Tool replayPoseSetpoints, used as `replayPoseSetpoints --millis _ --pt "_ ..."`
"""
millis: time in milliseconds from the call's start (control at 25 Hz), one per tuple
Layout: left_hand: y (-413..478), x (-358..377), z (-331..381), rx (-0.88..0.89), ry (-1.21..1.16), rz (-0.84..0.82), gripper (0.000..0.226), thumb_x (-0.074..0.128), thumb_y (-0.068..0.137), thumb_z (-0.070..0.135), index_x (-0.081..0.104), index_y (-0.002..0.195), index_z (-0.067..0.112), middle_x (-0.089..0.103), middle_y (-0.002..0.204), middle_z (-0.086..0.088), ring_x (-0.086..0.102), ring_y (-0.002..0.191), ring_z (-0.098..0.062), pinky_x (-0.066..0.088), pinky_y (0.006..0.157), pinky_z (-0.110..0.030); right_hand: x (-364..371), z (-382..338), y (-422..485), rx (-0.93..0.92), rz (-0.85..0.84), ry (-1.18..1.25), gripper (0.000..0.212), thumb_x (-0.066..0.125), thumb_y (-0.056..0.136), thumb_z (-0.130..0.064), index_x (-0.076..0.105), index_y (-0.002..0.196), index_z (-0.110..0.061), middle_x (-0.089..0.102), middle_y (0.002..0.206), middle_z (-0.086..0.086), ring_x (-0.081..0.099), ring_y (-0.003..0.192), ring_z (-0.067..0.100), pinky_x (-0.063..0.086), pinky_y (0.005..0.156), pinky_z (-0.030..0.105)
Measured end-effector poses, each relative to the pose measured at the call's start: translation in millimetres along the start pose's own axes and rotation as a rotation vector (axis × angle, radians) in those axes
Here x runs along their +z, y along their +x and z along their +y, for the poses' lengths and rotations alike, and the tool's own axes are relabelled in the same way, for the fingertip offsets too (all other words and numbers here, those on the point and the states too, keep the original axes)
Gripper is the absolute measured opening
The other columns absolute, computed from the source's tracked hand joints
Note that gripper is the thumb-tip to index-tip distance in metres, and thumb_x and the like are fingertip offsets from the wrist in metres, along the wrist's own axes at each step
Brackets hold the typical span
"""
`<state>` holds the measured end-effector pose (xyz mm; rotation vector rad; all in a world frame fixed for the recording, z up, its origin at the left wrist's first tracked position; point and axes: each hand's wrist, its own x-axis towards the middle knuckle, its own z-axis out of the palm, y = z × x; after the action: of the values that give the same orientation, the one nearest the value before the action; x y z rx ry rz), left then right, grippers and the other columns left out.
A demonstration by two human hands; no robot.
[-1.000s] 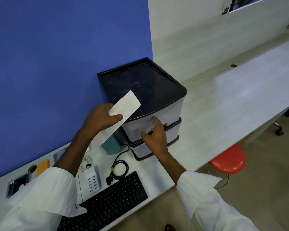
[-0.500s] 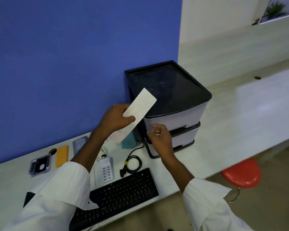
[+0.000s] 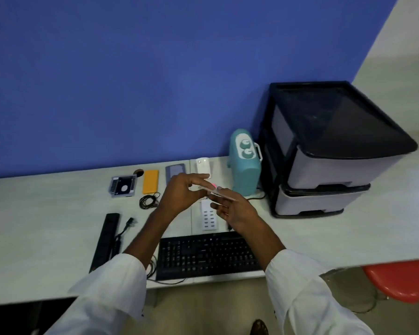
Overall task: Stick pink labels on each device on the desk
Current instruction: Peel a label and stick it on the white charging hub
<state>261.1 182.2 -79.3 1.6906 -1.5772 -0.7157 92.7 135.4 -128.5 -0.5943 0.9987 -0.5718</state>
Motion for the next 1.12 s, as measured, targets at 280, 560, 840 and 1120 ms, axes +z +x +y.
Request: replayPoseSetpoints --millis 280,560,840,1120 --pt "-45.4 -32.1 -89.4 -0.083 -0.101 0.068 0.053 0.049 0.079 -0.015 0.076 0.100 0.025 0.059 0.134 0.003 0.050 0.127 -0.005 0.046 0.100 -0.022 62.2 45.3 34.9 -0.055 0.172 -0.123 0.032 0.074 0.085 -0.012 0.069 0.115 0.000 0.072 0.110 0.018 0.068 0.082 0.023 0.056 0.063 0.027" --pt "-36.2 -18.4 -142.4 -0.414 -0.397 0.222 0.018 0.065 0.085 0.000 0.068 0.100 0.009 0.071 0.102 -0.004 0.067 0.086 -0.017 0.050 0.071 -0.023 79.8 78.8 81.1 -0.044 0.272 -0.337 0.025 0.075 0.086 -0.014 0.069 0.109 -0.005 0.069 0.105 0.012 0.062 0.078 0.016 0.051 0.060 0.023" --pt "7.7 7.5 -197.4 -0.695 -0.420 0.301 0.024 0.074 0.081 0.012 0.063 0.102 0.012 0.069 0.080 -0.003 0.062 0.061 -0.005 0.050 0.062 -0.027 68.5 99.7 146.3 -0.040 0.218 -0.581 0.009 0.075 0.084 -0.018 0.067 0.081 -0.017 0.066 0.080 0.000 0.063 0.082 0.020 0.056 0.077 0.037" --pt "23.8 44.1 -255.4 -0.811 -0.474 0.243 0.013 0.073 0.080 0.005 0.070 0.092 0.008 0.070 0.088 -0.019 0.062 0.067 -0.017 0.051 0.064 -0.032 54.1 124.7 199.9 -0.210 0.321 -0.732 0.021 0.072 0.081 -0.010 0.064 0.100 -0.015 0.071 0.092 -0.001 0.066 0.079 0.011 0.049 0.069 0.013"
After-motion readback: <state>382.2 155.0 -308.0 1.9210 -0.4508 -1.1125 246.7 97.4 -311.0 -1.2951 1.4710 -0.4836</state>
